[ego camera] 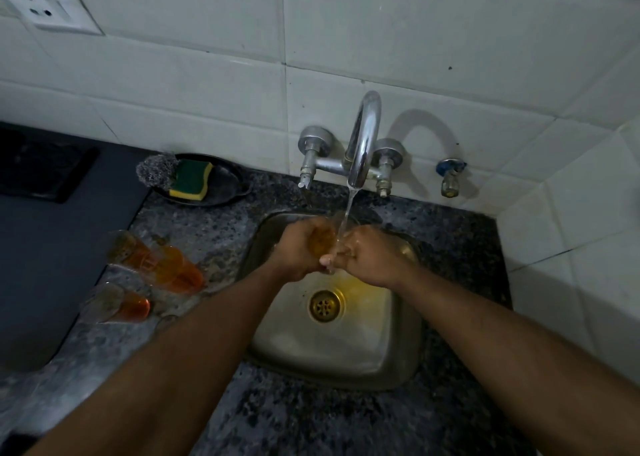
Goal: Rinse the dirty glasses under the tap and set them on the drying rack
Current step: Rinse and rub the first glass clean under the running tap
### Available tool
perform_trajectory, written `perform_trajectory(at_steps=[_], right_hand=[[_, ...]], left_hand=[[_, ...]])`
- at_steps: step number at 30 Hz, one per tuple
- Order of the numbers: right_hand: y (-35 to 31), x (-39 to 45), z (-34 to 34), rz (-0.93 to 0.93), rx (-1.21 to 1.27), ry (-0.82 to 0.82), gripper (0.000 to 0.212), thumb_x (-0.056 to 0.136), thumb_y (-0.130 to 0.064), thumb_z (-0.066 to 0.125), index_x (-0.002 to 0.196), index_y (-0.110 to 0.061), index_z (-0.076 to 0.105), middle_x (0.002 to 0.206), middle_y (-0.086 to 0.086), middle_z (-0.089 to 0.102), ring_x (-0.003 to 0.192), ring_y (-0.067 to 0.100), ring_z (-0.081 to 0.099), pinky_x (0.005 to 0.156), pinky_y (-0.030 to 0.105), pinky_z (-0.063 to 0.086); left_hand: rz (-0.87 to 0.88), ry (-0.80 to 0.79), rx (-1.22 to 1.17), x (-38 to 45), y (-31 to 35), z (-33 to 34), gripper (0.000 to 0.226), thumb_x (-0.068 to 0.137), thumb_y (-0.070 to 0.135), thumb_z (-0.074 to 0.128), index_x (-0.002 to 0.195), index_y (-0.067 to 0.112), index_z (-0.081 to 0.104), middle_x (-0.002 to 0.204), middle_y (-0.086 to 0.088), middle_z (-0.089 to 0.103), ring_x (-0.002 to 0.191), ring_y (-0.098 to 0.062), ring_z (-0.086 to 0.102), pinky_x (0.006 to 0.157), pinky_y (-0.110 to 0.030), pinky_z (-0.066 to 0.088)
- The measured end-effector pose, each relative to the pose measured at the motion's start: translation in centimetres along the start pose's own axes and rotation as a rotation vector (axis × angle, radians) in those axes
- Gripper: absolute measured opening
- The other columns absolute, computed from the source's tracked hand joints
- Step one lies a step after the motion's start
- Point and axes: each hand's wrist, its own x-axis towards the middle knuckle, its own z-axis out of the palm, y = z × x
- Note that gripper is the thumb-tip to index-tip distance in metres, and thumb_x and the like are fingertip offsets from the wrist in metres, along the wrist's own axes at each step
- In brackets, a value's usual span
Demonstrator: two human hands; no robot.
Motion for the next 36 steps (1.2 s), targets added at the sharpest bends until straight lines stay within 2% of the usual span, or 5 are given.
perform_trajectory(at_steps=[4,9,16,27,36], right_hand=[[-0.5,-0.4,-0.7,-0.187,-0.482,-0.185,0.038,0.096,-0.064,0.059,0.107,-0.031,0.072,0.090,-0.014,0.064,0.082,0.014,0.064,0.075,0.033,0.052],[-1.2,0.2,0.1,-0.010,-0.194,-0.082,0.025,0.097,-0.054,0.064,0.098,-0.033,0.078,0.093,-0.016,0.071,0.084,0.004,0.058,0.078,0.029,0.040],[-2.6,-0.3,0.0,-0.206,-0.653,-0.235,0.019,0.100,-0.044,0.061,0.090,-0.029,0.066,0.085,-0.006,0.063,0.075,0.015,0.058,0.067,0.032,0.044],[-1.3,-2.6,2.9,0.185,0.547,0.530,0.067,0.057,-0.024,0.103,0.113,-0.034,0.067,0.128,-0.013,0.063,0.106,0.004,0.068,0.079,0.030,0.064],[-1.5,-2.7,5.2,0.437,0.706,0.457,0.073,0.056,-0.017,0.101,0.118,-0.032,0.066,0.108,-0.019,0.069,0.102,-0.006,0.063,0.086,0.024,0.056]], left_hand=[[-0.090,-0.433,0.258,0.4,-0.1,-1.6,0.071,0.064,-0.001,0.091,0.125,0.024,0.063,0.112,0.010,0.066,0.103,-0.009,0.064,0.081,-0.024,0.054],[0.051,-0.065,0.166,0.1,0.3,-0.6,0.079,0.058,0.003,0.096,0.129,0.016,0.064,0.113,0.009,0.067,0.107,-0.014,0.067,0.078,-0.012,0.052],[-0.108,-0.449,0.282,-0.1,-0.6,-1.9,0.075,0.059,0.000,0.094,0.123,0.024,0.064,0.113,0.008,0.068,0.105,-0.011,0.064,0.094,-0.034,0.055],[-0.169,-0.218,-0.201,-1.4,-1.2,-0.2,0.066,0.058,-0.004,0.087,0.111,0.029,0.070,0.108,-0.003,0.075,0.105,-0.026,0.072,0.087,-0.054,0.062],[-0.217,-0.265,-0.312,-2.4,-2.0,-0.1,0.080,0.069,-0.017,0.072,0.137,0.025,0.061,0.127,-0.004,0.068,0.125,-0.025,0.061,0.095,-0.048,0.058]])
